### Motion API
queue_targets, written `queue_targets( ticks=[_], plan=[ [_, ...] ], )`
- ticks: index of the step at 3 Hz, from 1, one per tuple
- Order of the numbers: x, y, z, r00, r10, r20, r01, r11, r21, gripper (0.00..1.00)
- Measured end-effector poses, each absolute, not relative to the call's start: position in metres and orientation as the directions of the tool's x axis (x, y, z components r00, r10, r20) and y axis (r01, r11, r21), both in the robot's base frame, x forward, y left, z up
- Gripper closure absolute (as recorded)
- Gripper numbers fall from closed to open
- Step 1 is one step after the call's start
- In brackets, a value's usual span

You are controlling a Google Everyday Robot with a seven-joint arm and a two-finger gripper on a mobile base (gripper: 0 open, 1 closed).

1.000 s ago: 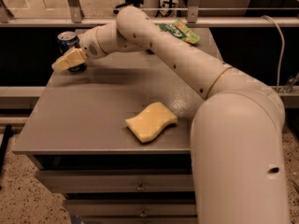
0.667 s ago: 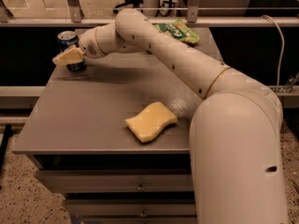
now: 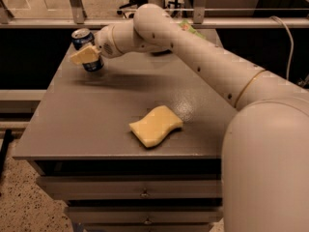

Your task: Knock pepsi can over

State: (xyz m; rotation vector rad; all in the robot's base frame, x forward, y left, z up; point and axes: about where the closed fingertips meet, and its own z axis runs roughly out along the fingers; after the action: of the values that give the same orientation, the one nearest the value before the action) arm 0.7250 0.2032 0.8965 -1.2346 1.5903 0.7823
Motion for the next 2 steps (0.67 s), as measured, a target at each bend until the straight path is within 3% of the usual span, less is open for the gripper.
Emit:
queue_targets(
  ticks=[1,2],
  plan=[
    [0.696,0.14,0.925,-0.042,-0.464,-0.885,-0.951,0.29,-0.108,1.0],
    [0.67,0.1,0.932,-0.05,-0.596,-0.801,-0.96,0.251,-0.127,1.0]
  ],
)
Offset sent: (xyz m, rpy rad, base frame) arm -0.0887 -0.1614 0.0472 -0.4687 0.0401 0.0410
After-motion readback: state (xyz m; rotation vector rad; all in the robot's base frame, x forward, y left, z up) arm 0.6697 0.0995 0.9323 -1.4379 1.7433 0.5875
